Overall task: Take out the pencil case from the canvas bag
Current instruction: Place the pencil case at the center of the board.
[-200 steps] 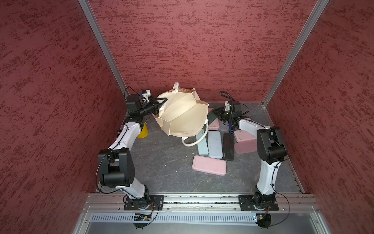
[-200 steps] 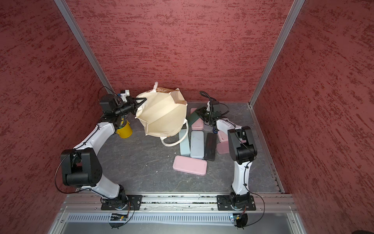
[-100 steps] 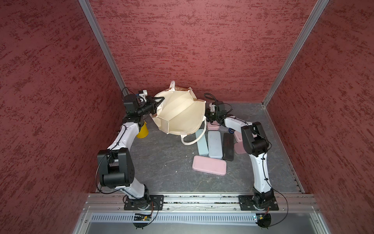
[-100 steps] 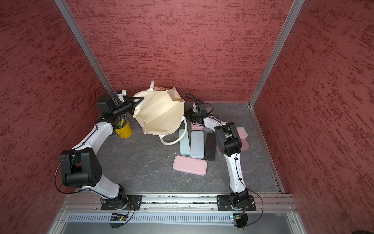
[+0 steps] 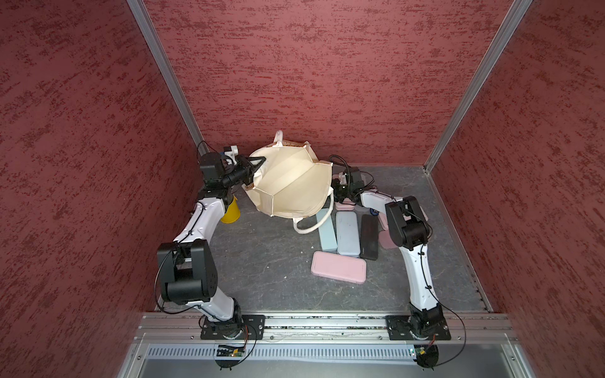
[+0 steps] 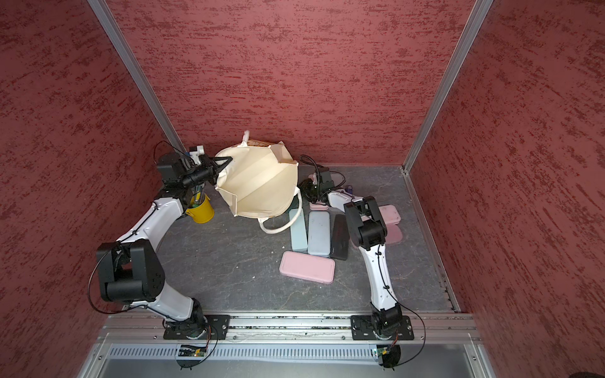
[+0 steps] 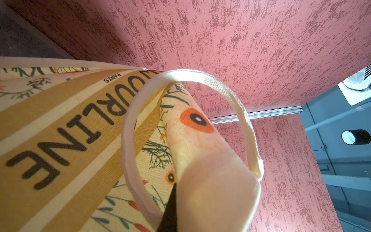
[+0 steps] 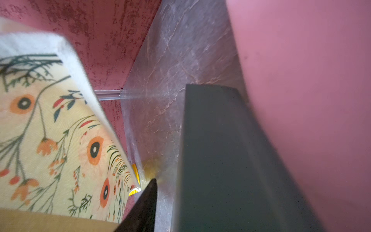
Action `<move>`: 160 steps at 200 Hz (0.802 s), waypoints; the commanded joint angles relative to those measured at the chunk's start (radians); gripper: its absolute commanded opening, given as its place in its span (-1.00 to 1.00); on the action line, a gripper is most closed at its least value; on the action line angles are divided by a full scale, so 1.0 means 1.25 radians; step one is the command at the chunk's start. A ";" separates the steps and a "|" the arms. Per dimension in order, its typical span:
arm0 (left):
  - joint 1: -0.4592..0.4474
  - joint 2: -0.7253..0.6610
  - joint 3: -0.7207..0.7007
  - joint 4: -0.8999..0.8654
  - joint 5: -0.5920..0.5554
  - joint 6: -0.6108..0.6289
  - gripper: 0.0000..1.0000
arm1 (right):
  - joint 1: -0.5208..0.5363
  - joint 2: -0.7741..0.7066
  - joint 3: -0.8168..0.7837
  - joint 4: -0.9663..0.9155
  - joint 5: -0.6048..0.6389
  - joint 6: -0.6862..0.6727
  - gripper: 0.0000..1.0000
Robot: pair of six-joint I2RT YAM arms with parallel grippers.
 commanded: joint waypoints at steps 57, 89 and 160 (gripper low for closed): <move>0.005 -0.023 0.000 0.042 0.004 -0.007 -1.00 | 0.004 -0.089 -0.063 0.034 0.057 0.020 0.13; 0.005 -0.027 0.012 0.004 -0.003 0.020 -1.00 | 0.003 -0.145 -0.114 0.053 0.083 0.018 0.13; -0.008 -0.025 0.030 -0.039 -0.030 -0.001 -1.00 | 0.007 -0.309 -0.234 0.103 0.104 -0.003 0.23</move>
